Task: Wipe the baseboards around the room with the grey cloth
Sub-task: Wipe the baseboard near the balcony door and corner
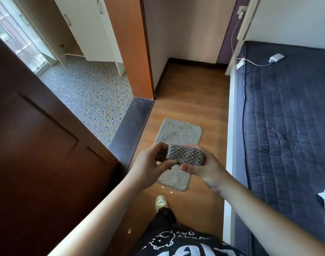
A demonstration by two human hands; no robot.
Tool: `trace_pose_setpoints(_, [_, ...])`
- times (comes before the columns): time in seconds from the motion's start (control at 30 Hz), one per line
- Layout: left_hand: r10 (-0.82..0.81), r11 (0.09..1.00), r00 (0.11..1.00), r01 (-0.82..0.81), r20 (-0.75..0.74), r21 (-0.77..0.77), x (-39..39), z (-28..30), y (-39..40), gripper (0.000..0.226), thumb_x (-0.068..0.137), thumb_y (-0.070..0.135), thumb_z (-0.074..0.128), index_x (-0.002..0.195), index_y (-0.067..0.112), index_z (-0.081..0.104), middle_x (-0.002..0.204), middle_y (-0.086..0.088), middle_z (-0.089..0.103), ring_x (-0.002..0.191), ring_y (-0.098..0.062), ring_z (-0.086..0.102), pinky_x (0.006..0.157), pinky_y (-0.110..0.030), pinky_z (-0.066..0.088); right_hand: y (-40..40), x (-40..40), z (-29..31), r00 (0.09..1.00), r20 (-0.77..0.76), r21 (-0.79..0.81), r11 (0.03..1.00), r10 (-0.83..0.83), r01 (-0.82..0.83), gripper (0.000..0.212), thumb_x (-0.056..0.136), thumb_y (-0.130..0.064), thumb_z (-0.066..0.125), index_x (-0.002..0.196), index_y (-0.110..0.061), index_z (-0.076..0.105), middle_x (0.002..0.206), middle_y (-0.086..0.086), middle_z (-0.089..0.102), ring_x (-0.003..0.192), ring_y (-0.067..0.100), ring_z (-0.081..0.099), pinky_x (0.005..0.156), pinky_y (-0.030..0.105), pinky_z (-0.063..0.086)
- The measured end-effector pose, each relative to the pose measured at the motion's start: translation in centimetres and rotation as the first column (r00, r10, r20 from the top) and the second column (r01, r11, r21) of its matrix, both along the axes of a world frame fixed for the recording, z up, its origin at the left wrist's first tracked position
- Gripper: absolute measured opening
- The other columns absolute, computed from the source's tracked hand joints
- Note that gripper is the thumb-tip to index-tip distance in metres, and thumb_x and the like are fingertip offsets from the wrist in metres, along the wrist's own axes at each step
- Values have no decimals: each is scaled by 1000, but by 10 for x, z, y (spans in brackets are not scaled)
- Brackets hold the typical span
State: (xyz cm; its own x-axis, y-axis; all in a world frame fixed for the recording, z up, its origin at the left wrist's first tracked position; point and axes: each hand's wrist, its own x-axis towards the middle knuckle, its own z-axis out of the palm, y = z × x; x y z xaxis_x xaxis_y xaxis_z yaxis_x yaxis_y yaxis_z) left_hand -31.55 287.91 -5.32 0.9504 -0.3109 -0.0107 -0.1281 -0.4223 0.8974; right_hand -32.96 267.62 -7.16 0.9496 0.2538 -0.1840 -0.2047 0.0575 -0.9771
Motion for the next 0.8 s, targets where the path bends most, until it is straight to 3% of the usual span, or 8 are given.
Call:
trace_pose_setpoints(0.17, [-58,997,998,57,-16,-50,69,-3,2,45,80,40,73,102,4,61,85,-9,70,73,-18,70,74,-47,57,4,61,3,995,37,-144,985,-89,93,53,50,-64,88,97,-45,71,99,-10,75,93,5,70,75,16,51])
trace_pose_setpoints(0.27, [-155,988,988,155,3,-15,109,-6,0,32,86,35,74,104,12,60,83,11,68,73,-4,65,70,-24,53,-1,90,5,990,67,-183,973,-128,138,46,56,-55,89,95,-41,70,94,-10,75,87,3,69,73,15,50])
trace_pose_setpoints(0.33, [-228,974,974,228,4,-2,132,-5,-4,30,89,36,71,109,18,59,87,16,64,78,-3,62,72,-18,48,-6,106,6,981,91,-207,961,-169,185,39,60,-42,89,93,-33,70,91,-8,74,85,4,68,75,19,51])
trace_pose_setpoints(0.4, [-276,961,961,276,-15,-32,151,-4,-11,39,88,45,65,116,19,58,102,10,65,95,-7,64,81,-21,51,-13,119,7,974,117,-241,946,-193,216,39,62,-36,88,95,-26,69,94,-7,74,88,8,69,78,22,53])
trace_pose_setpoints(0.47, [-293,955,956,292,-12,-50,167,-4,-20,47,85,49,64,119,17,59,109,5,66,103,-8,64,84,-20,50,-22,129,9,969,147,-272,934,-199,233,39,62,-37,86,95,-27,67,94,-11,74,86,3,68,74,15,51])
trace_pose_setpoints(0.57, [-304,950,953,303,2,-73,189,-5,-38,43,84,43,68,115,14,61,104,7,69,97,-6,66,84,-16,48,-41,146,7,965,154,-280,928,-210,247,41,61,-36,87,94,-26,66,92,-12,73,85,3,68,74,19,52])
trace_pose_setpoints(0.7, [-304,951,952,305,29,-57,218,-7,-74,37,86,33,73,113,11,61,100,3,70,94,-14,68,85,-27,53,-77,174,1,969,134,-249,939,-208,236,43,60,-29,88,95,-19,66,93,-2,73,88,13,69,81,34,54])
trace_pose_setpoints(0.8, [-286,956,957,289,52,-50,243,-10,-110,32,86,25,77,109,9,62,98,1,70,92,-16,69,84,-32,55,-113,202,-4,976,114,-229,951,-188,210,43,60,-24,88,96,-14,66,93,0,72,86,10,68,79,29,54])
